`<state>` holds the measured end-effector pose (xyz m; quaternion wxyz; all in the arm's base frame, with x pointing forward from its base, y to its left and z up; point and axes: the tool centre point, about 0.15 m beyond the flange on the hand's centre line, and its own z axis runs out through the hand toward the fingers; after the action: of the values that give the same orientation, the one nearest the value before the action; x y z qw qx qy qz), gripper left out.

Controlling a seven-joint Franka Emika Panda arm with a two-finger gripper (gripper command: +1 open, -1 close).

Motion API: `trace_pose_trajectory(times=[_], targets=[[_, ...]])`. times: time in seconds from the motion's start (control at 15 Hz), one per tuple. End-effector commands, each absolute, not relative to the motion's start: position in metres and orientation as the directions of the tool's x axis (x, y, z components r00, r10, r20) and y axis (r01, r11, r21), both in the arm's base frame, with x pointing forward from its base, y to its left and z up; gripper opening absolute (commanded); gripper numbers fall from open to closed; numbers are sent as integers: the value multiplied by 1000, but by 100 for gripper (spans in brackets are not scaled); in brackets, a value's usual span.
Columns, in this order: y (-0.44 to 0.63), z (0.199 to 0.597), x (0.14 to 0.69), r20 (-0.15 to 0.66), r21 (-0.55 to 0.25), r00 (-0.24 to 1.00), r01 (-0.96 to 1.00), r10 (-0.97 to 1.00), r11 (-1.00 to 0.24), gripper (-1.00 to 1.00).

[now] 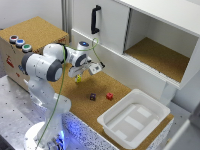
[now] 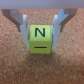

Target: Take the yellow block and turn it left

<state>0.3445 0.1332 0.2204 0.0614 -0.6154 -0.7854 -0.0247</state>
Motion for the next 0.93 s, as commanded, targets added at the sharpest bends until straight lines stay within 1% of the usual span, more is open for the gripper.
trace_pose_trajectory(times=[0.0, 0.07, 0.2, 0.4, 0.53, 0.67, 0.87], targets=[[164, 215, 365, 79, -51, -280, 957, 957, 285, -100], [165, 217, 369, 72, -38, -247, 967, 966, 250, 100], [164, 223, 372, 76, -4, -208, 978, 975, 209, 100], [163, 230, 368, 73, 12, -178, 984, 981, 178, 100], [161, 241, 362, 78, 21, -135, 991, 988, 134, 100], [154, 255, 355, 84, 31, -47, 999, 995, 45, 100], [141, 267, 350, 91, 17, 127, 992, 988, -129, 100]])
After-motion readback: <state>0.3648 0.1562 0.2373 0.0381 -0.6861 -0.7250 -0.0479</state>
